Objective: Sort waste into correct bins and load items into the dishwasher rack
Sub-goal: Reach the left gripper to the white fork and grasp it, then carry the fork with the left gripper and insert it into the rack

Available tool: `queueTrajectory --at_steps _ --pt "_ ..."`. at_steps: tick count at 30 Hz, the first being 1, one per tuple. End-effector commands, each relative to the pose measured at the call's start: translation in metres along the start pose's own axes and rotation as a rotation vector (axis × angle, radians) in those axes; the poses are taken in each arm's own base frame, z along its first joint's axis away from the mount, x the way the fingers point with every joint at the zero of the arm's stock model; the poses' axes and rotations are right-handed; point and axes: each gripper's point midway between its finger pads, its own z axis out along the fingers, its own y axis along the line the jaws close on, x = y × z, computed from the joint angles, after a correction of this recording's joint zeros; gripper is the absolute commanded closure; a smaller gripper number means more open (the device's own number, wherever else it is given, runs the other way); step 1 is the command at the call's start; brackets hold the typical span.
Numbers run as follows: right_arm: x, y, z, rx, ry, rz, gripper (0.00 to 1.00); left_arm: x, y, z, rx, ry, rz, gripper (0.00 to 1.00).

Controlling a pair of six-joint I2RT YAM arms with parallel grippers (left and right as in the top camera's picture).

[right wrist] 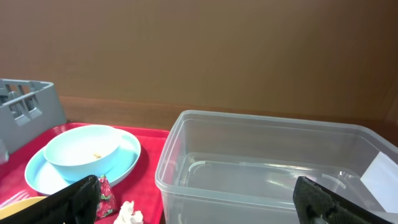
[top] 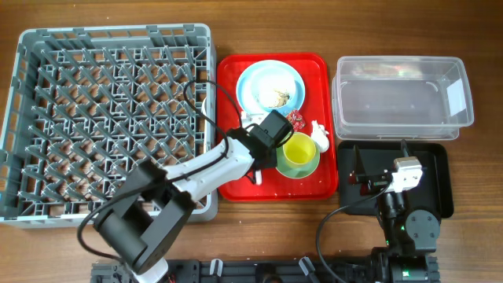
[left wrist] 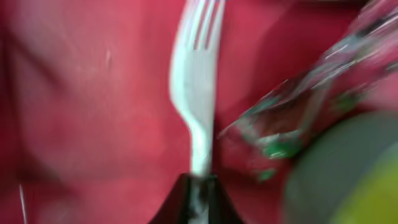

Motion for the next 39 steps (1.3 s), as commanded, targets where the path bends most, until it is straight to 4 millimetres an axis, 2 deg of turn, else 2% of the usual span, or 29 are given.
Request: queueTrajectory --at_steps 1,5,7,10,12,16,21,26,27,32,36,39 --pt "-0.002 0.000 0.000 -0.001 -0.009 -0.003 0.00 -0.009 0.018 -0.016 -0.081 -0.060 0.002 0.96" --pt "-0.002 0.000 0.000 -0.001 -0.009 -0.002 0.00 -0.051 0.016 -0.083 -0.031 -0.260 -0.035 0.96" --pt "-0.002 0.000 0.000 -0.001 -0.009 -0.002 0.00 -0.068 0.027 -0.122 -0.036 -0.379 -0.039 0.96" --pt "-0.002 0.000 0.000 -0.001 -0.009 -0.003 0.00 -0.080 0.044 -0.158 -0.046 -0.452 0.060 0.96" --pt "-0.002 0.000 0.000 -0.001 -0.009 -0.002 0.00 -0.086 0.067 -0.170 -0.079 -0.460 0.064 0.96" --pt "-0.002 0.000 0.000 -0.001 -0.009 -0.002 0.00 -0.090 0.110 -0.160 -0.160 -0.390 -0.005 0.94" --pt "-0.002 0.000 0.000 -0.001 -0.009 -0.002 0.00 -0.090 0.128 -0.132 -0.179 -0.278 0.025 0.90" --pt "-0.002 0.000 0.000 -0.001 -0.009 -0.002 0.00 -0.087 0.132 -0.111 -0.219 -0.213 0.099 0.90" --pt "-0.002 0.000 0.000 -0.001 -0.009 -0.002 0.00 -0.084 0.133 -0.101 -0.234 -0.181 0.123 0.87" --pt "-0.002 0.000 0.000 -0.001 -0.009 -0.002 0.00 -0.079 0.135 -0.083 -0.259 -0.130 0.134 0.90" --pt "-0.002 0.000 0.000 -0.001 -0.009 -0.003 0.00 -0.085 0.132 -0.082 -0.252 -0.155 0.124 0.90" --pt "-0.002 0.000 0.000 -0.001 -0.009 -0.003 0.00 -0.096 0.131 -0.089 -0.251 -0.214 0.082 0.79"
